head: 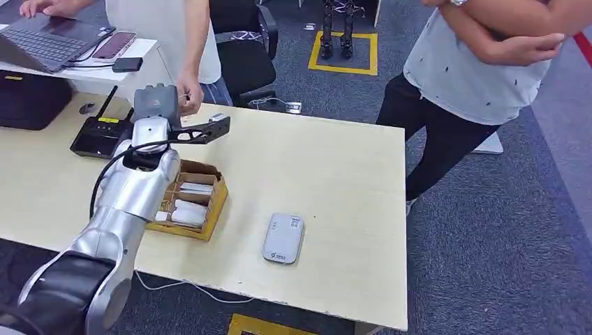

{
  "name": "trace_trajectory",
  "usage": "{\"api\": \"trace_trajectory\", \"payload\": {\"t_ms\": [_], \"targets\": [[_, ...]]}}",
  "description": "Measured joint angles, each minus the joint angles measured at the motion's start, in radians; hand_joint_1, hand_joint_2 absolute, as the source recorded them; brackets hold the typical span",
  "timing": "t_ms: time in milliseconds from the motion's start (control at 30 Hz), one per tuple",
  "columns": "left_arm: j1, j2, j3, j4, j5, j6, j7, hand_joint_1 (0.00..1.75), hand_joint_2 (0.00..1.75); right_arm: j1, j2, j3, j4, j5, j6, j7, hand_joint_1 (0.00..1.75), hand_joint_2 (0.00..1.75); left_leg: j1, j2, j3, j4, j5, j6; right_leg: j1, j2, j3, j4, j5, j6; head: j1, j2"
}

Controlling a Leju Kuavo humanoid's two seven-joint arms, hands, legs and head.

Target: Pass the card to the sensor for recognition and then transmit it.

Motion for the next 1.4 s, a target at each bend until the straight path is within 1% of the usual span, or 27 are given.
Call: {"api": "trace_trajectory", "payload": {"t_ms": [333,367,433,467,533,667,867,900,967,1000,1067,1100,1167,1200,1333,1400], "targets": [[-0.011,-0.031,0.000,-0.002,0.000,0.009,-0.046,1.75,1.75,-0.001,-0.005,0.000,0.003,0.000,-0.001,-0.005,0.00,0.00,0.000,0.000,0.000,0.000,0.000,0.000,0.000,0.000,0.000,0.000,0.000,0.000,0.000,0.000],[-0.010,-0.035,0.000,-0.008,0.000,0.010,-0.051,0.00,1.75,-0.001,-0.005,0.000,0.004,0.000,-0.001,-0.005,0.00,0.00,0.000,0.000,0.000,0.000,0.000,0.000,0.000,0.000,0.000,0.000,0.000,0.000,0.000,0.000],[-0.010,-0.040,0.001,-0.022,0.000,0.015,-0.059,0.00,1.75,-0.001,-0.006,0.000,0.004,0.000,-0.002,-0.005,0.00,0.00,0.000,0.000,0.000,0.000,0.000,0.000,0.000,0.000,0.000,0.000,0.000,0.000,0.000,0.000],[-0.008,-0.043,0.001,-0.033,0.000,0.021,-0.057,0.00,0.00,-0.001,-0.006,0.000,0.004,0.000,-0.002,-0.005,0.00,0.00,0.000,0.000,0.000,0.000,0.000,0.000,0.000,0.000,0.000,0.000,0.000,0.000,0.000,0.000],[-0.006,-0.048,0.001,-0.053,0.000,0.026,-0.058,0.00,0.00,-0.001,-0.006,-0.001,0.004,0.000,-0.002,-0.005,0.00,0.00,0.000,0.000,0.000,0.000,0.000,0.000,0.000,0.000,0.000,0.000,0.000,0.000,0.000,0.000],[0.005,-0.063,0.012,-0.100,0.000,0.032,-0.090,0.00,0.00,-0.001,-0.006,-0.005,0.004,0.000,-0.003,-0.004,0.00,0.00,0.000,0.000,0.000,0.000,0.000,0.000,0.000,0.000,0.000,0.000,0.000,0.000,0.000,0.000],[0.023,-0.100,0.063,-0.169,0.000,0.034,-0.138,0.00,0.00,-0.001,-0.006,-0.008,0.004,0.000,-0.003,0.001,0.00,0.00,0.000,0.000,0.000,0.000,0.000,0.000,0.000,0.000,0.000,0.000,0.000,0.000,0.000,0.000],[0.025,-0.103,0.068,-0.176,0.000,0.034,-0.142,0.00,1.75,-0.001,-0.006,-0.008,0.004,0.000,-0.003,0.001,0.00,0.00,0.000,0.000,0.000,0.000,0.000,0.000,0.000,0.000,0.000,0.000,0.000,0.000,0.000,0.000],[0.030,-0.111,0.078,-0.187,0.000,0.037,-0.152,0.00,1.75,-0.001,-0.006,-0.009,0.004,0.000,-0.003,0.001,0.00,0.00,0.000,0.000,0.000,0.000,0.000,0.000,0.000,0.000,0.000,0.000,0.000,0.000,0.000,0.000],[0.035,-0.117,0.086,-0.198,0.000,0.040,-0.168,0.00,1.75,-0.001,-0.006,-0.009,0.004,0.000,-0.003,0.002,0.00,0.00,0.000,0.000,0.000,0.000,0.000,0.000,0.000,0.000,0.000,0.000,0.000,0.000,0.000,0.000],[0.051,-0.146,0.112,-0.226,0.000,0.045,-0.217,0.00,1.75,-0.001,-0.006,-0.010,0.004,0.000,-0.003,0.004,0.00,0.00,0.000,0.000,0.000,0.000,0.000,0.000,0.000,0.000,0.000,0.000,0.000,0.000,0.000,0.000],[0.061,-0.159,0.127,-0.241,0.000,0.045,-0.251,0.00,1.75,-0.001,-0.006,-0.011,0.004,0.000,-0.005,0.004,0.00,0.00,0.000,0.000,0.000,0.000,0.000,0.000,0.000,-0.001,0.000,0.000,0.000,0.000,0.000,0.000],[0.092,-0.199,0.150,-0.288,0.000,0.031,-0.319,0.00,1.75,-0.001,-0.006,-0.019,0.004,-0.002,-0.006,0.004,0.00,0.00,0.000,-0.001,-0.001,0.000,0.000,0.000,0.000,-0.001,0.000,0.000,0.000,0.000,0.000,0.000],[0.108,-0.216,0.151,-0.308,0.000,0.026,-0.333,0.00,1.75,-0.001,-0.006,-0.023,0.004,-0.002,-0.006,0.004,0.00,0.00,0.000,-0.001,-0.001,0.000,0.000,0.000,0.000,-0.001,0.000,0.000,0.000,0.000,0.000,0.000],[0.145,-0.254,0.153,-0.358,0.000,0.018,-0.337,0.00,1.75,-0.001,-0.006,-0.030,0.004,-0.004,-0.006,0.001,0.00,0.00,-0.001,0.000,-0.001,0.000,-0.001,0.001,-0.001,-0.001,0.000,0.000,0.000,0.000,0.000,0.000],[0.156,-0.270,0.153,-0.375,0.008,-0.010,-0.373,0.00,1.75,-0.001,-0.006,-0.034,0.004,-0.011,-0.006,0.002,0.00,0.00,-0.001,-0.001,-0.001,0.000,-0.001,0.001,-0.001,-0.001,0.000,0.000,0.000,0.000,0.000,0.000]]}}
